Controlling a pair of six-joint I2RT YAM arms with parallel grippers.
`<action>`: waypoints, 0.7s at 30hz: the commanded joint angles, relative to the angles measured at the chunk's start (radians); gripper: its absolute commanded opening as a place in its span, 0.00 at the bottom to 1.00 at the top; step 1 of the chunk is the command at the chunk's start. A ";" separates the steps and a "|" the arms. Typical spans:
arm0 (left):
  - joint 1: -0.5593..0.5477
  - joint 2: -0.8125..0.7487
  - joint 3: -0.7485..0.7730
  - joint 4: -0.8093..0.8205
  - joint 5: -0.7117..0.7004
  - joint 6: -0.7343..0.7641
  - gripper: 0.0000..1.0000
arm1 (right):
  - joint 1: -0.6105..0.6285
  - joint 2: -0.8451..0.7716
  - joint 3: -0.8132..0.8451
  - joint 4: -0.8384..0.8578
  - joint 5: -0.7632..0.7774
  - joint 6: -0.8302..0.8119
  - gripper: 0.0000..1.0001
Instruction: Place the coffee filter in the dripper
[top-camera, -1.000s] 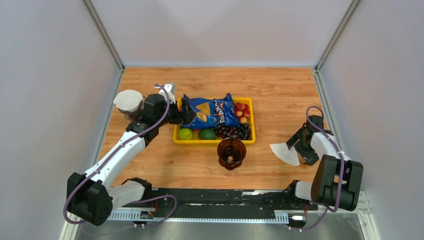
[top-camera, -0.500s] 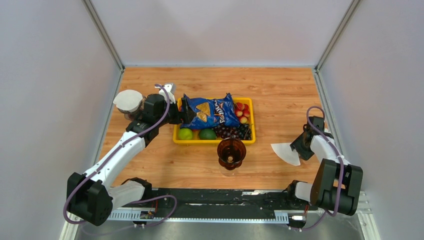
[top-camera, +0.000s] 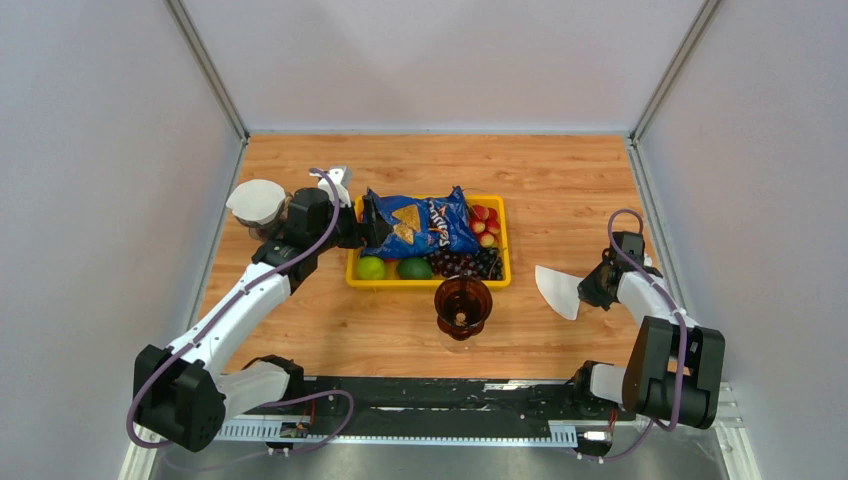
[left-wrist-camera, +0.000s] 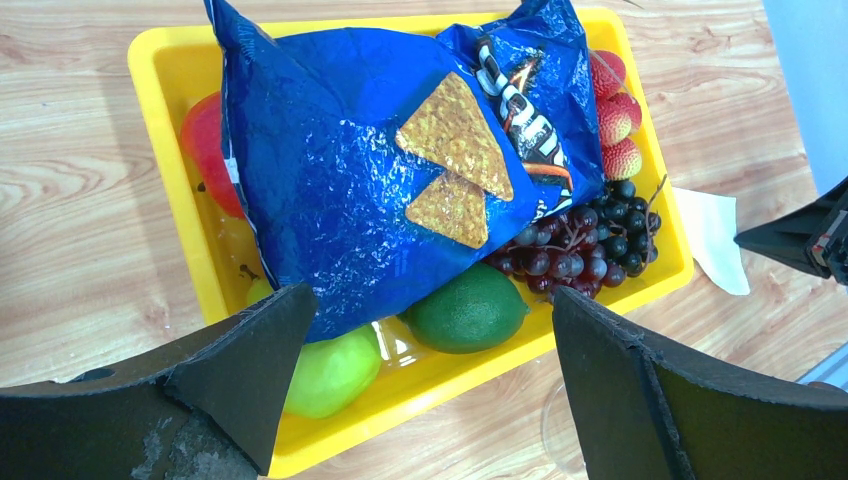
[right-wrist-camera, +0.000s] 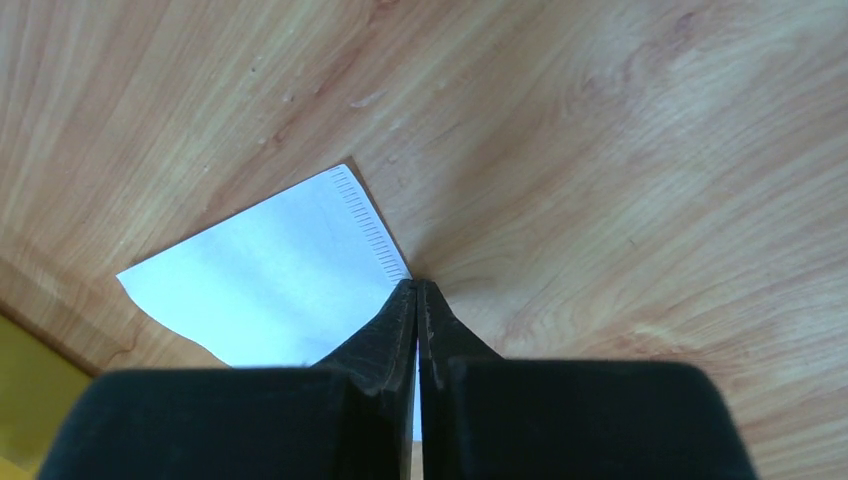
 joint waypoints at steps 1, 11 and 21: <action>-0.002 -0.023 0.020 0.019 -0.007 -0.002 1.00 | 0.015 0.021 -0.038 0.015 -0.056 -0.005 0.00; -0.003 -0.025 0.020 0.017 -0.013 -0.006 1.00 | 0.030 -0.205 -0.004 0.044 -0.151 -0.108 0.00; -0.003 -0.025 0.020 0.017 -0.013 -0.006 1.00 | 0.041 -0.267 0.007 -0.056 -0.189 -0.139 0.29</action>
